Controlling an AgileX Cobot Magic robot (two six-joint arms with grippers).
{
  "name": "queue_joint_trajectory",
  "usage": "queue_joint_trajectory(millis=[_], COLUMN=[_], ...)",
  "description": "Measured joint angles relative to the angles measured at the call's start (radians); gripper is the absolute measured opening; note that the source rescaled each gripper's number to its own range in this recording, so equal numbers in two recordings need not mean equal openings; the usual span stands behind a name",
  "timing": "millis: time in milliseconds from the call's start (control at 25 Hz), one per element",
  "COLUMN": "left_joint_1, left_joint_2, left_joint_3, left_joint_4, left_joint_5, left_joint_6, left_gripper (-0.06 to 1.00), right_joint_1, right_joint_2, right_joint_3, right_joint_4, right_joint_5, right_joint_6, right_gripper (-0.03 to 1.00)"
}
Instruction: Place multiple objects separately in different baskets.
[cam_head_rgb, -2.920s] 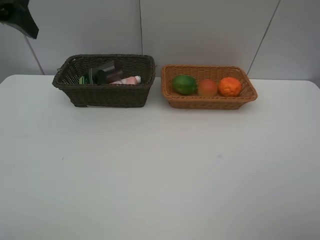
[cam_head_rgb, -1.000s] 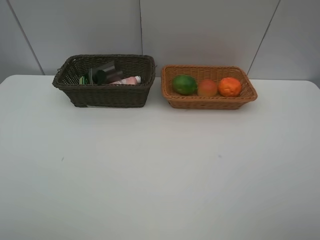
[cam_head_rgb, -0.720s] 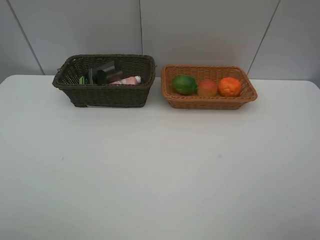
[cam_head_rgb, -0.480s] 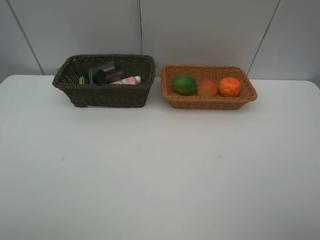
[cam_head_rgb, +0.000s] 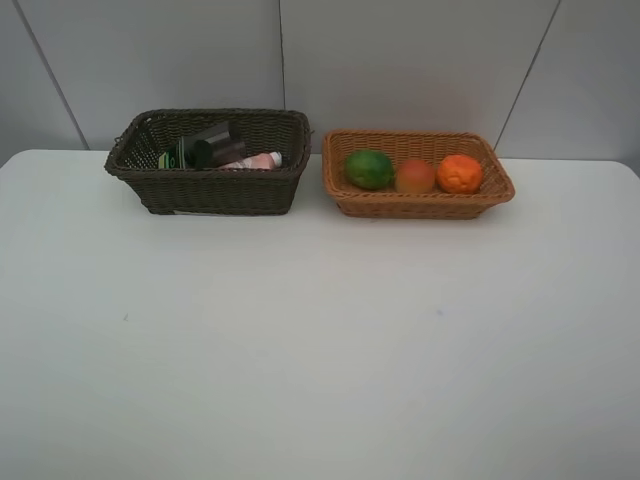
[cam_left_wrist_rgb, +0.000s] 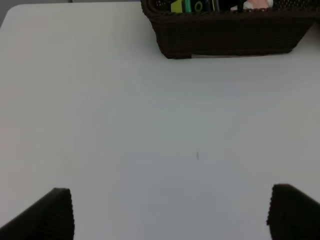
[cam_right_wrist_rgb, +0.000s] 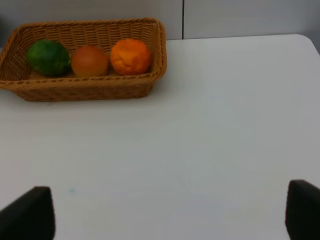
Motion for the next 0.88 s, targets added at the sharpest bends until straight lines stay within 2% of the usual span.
queue_joint_trajectory(millis=[880], left_joint_1=[0.0], left_joint_2=[0.0], left_joint_3=[0.0], left_joint_4=[0.0], left_joint_5=[0.0], left_joint_6=[0.004], left_gripper=[1.0], right_joint_1=[0.0], right_joint_2=[0.0], right_joint_3=[0.0], right_joint_4=[0.0], right_joint_5=[0.0], right_joint_6=[0.0], right_gripper=[1.0])
